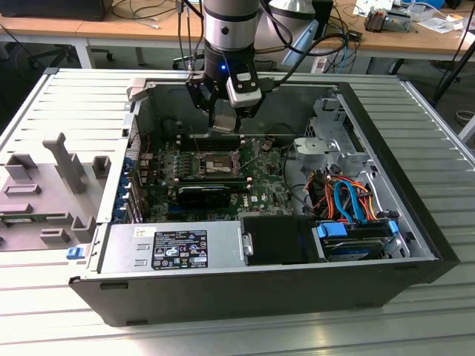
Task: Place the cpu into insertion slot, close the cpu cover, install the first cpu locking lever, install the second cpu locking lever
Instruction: 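Place the cpu into insertion slot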
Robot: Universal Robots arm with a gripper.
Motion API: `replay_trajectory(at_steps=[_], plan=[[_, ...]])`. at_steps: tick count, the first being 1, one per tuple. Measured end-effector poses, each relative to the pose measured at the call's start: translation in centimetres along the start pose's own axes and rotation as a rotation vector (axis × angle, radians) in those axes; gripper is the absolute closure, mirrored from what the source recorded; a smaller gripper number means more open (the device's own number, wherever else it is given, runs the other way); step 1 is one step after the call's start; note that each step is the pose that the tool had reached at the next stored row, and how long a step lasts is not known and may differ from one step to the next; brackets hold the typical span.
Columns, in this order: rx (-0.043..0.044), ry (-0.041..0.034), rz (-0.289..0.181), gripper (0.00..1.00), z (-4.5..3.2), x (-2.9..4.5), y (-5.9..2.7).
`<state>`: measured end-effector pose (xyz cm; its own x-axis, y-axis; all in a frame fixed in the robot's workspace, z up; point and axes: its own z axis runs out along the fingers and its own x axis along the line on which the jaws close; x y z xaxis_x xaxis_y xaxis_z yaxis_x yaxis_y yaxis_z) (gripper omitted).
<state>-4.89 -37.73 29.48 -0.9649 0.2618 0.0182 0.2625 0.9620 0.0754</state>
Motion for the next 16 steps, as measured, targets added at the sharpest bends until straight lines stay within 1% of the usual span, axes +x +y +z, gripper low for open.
replay_trajectory(at_steps=[16], plan=[[-0.0003,-0.0013,0.017,0.46,0.05,0.00,0.00]])
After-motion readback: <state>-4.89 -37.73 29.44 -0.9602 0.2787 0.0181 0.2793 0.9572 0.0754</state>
